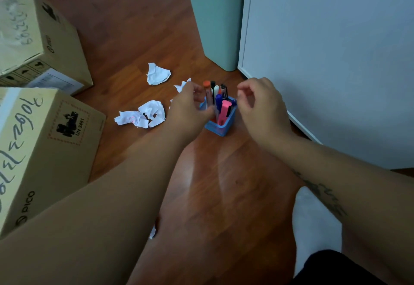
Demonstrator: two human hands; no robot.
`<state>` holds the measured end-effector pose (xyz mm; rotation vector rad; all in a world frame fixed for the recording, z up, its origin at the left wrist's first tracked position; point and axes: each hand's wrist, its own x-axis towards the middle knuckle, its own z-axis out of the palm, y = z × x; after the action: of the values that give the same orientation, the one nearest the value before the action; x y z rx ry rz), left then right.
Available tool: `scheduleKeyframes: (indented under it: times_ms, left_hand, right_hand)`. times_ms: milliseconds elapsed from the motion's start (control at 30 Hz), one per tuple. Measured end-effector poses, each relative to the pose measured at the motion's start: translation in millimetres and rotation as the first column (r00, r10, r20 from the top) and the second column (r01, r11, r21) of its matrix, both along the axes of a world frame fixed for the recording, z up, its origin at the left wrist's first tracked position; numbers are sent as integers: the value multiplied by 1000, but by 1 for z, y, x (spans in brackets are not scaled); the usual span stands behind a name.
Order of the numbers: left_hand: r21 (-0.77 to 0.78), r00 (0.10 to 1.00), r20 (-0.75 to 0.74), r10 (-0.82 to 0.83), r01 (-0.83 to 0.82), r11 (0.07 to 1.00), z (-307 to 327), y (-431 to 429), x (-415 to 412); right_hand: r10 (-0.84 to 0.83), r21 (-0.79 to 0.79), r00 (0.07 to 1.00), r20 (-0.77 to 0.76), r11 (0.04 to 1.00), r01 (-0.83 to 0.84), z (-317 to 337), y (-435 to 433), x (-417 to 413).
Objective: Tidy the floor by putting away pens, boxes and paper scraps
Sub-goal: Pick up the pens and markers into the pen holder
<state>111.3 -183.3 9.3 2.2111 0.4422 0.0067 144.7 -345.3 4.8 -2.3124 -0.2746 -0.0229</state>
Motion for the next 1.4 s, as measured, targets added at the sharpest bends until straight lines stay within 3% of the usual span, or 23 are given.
scheduleKeyframes:
  times_ms: [100, 267, 467, 567, 667, 733, 800, 1033, 1167, 1400]
  left_hand:
    - [121, 998, -40, -47, 52, 991, -16, -1, -10]
    - [20, 957, -279, -73, 82, 996, -30, -3, -19]
    - [4, 974, -223, -30, 31, 999, -37, -17, -16]
    - [-8, 974, -226, 8, -10, 1000, -41, -20, -11]
    - [-22, 978, -209, 8, -13, 1000, -42, -19, -9]
    - [-16, 983, -181, -10, 7, 1000, -41, -18, -9]
    - [-5, 985, -168, -38, 37, 999, -40, -20, -9]
    - [-72, 978, -208, -21, 6, 997, -46, -13, -9]
    - [-90, 973, -228, -34, 14, 996, -44, -8, -10]
    - [-101, 980, -195, -40, 20, 995, -35, 0, -14]
  right_hand:
    - [-4, -14, 1000, 14, 1000, 4, -10, 0, -3]
    - [66, -92, 990, -123, 993, -78, -26, 5, 1]
    - [-8, 10, 991, -135, 1000, 10, -22, 7, 8]
    - [-29, 73, 999, -30, 997, 31, -6, 11, 17]
    - [31, -51, 999, 42, 998, -29, 5, 12, 28]
    - [174, -230, 984, -23, 957, -175, 4, 12, 30]
    - [254, -301, 958, -136, 910, -284, -4, 11, 26]
    - [205, 17, 936, -287, 978, -209, -22, 7, 18]
    - [101, 30, 879, -467, 995, -98, -35, 3, 11]
    - [272, 96, 780, -564, 959, -265, -32, 2, 6]
